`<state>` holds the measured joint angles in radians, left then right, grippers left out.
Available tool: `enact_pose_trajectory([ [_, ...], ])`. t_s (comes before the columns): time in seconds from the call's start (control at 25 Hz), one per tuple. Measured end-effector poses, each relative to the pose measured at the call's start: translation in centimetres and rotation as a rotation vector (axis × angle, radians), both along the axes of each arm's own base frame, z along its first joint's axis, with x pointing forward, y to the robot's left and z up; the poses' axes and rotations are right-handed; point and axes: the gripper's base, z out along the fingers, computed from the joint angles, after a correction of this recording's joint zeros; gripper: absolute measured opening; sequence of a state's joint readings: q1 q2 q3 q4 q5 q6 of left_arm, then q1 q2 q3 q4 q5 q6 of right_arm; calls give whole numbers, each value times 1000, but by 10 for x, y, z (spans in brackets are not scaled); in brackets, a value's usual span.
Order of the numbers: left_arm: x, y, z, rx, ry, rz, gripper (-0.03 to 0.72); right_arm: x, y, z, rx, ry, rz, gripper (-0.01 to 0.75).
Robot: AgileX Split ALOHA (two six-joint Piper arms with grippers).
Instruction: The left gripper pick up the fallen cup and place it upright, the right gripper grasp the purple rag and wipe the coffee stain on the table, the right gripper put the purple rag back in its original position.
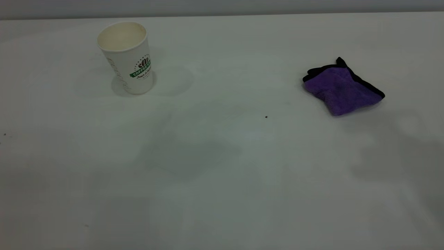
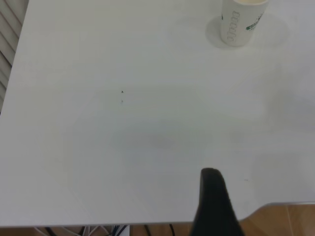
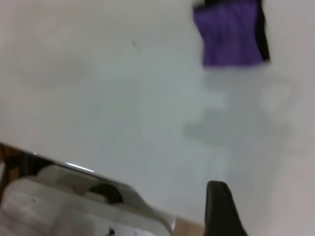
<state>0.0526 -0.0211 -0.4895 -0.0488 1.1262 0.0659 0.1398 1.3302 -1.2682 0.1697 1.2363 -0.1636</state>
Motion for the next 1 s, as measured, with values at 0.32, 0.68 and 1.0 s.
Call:
enact_pose_trajectory([
  [0.32, 0, 0, 0, 0, 0, 0, 554, -114, -19, -36, -15, -14, -46, 493],
  [0.68, 0, 0, 0, 0, 0, 0, 554, -181, -34, -100, -34, -115, -125, 493],
  [1.0, 0, 0, 0, 0, 0, 0, 554, -209, -37, -90, 31, -323, -141, 493],
])
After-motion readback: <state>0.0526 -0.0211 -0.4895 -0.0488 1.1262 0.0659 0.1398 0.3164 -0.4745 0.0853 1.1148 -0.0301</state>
